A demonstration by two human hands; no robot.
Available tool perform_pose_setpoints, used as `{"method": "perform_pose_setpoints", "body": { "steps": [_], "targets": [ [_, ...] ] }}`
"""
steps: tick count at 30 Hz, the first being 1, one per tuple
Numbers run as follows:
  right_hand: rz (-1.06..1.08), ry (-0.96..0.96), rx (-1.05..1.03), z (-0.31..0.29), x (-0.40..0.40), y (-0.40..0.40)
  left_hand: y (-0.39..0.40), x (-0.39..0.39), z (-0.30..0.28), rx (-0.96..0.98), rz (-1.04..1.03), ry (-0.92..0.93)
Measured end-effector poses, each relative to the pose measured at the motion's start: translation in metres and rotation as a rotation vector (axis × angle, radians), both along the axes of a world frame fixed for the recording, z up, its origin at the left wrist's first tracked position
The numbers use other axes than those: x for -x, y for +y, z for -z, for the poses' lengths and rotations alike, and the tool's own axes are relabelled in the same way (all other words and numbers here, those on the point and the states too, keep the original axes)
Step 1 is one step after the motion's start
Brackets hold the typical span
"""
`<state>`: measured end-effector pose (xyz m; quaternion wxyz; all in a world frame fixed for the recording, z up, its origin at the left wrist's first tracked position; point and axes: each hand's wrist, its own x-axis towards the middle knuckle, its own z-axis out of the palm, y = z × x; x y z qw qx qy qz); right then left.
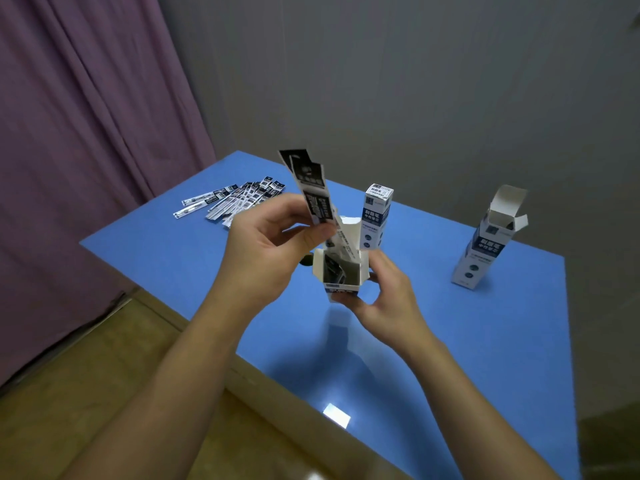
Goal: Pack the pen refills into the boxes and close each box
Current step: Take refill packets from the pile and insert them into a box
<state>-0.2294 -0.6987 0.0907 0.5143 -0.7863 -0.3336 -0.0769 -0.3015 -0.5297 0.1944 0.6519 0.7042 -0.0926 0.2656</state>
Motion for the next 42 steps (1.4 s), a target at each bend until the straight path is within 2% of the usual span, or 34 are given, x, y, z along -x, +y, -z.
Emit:
{"method": "perform_pose_setpoints", "body": {
  "steps": [8, 16, 19, 25, 29, 34, 37, 42],
  "targets": [
    [0.014, -0.006, -0.014, 0.001, 0.010, 0.000, 0.006, 0.006, 0.008, -0.155, 0.007, 0.056],
    [0.001, -0.002, -0.003, -0.001, 0.015, 0.002, 0.012, 0.007, 0.018, -0.636, -0.108, 0.007],
    [0.003, 0.010, -0.012, -0.003, 0.016, 0.002, 0.012, 0.003, 0.021, -0.726, -0.088, 0.039],
    [0.022, 0.061, -0.011, -0.001, 0.017, 0.000, 0.017, 0.002, 0.024, -0.639, -0.049, 0.183],
    [0.015, 0.096, 0.006, 0.000, 0.017, 0.001, 0.012, -0.001, 0.028, -0.466, -0.020, 0.281],
    [0.005, 0.128, 0.004, 0.004, 0.015, 0.000, 0.012, -0.003, 0.028, -0.387, -0.015, 0.358],
    [0.020, 0.166, 0.011, 0.010, 0.008, -0.002, 0.014, -0.003, 0.031, -0.358, -0.056, 0.349],
    [0.139, 0.282, 0.055, 0.020, -0.020, -0.008, 0.032, -0.010, 0.050, -0.160, -0.207, 0.376]
  ]
}}
